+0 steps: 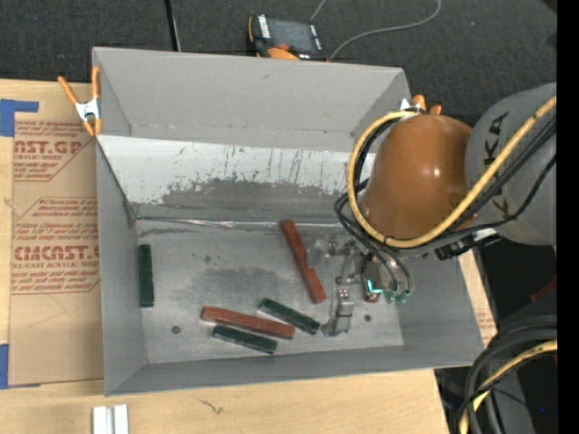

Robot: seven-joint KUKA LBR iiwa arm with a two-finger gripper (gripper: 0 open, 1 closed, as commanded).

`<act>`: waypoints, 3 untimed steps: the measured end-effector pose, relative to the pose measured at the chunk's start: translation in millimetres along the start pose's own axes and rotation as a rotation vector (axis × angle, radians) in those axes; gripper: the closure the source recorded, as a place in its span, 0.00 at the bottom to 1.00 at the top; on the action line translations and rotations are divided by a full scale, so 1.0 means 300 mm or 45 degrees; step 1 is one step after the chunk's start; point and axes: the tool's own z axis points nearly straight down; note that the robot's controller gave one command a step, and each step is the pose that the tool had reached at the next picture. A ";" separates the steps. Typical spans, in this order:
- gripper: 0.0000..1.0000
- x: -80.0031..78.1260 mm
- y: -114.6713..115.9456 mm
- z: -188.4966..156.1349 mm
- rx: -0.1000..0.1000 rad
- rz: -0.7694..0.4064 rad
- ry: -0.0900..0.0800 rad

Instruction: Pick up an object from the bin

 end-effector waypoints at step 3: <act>1.00 -0.085 0.114 -0.006 -0.001 -0.066 -0.020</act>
Offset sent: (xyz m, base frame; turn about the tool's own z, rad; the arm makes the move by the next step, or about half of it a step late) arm 0.0169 0.0172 -0.1246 -0.1268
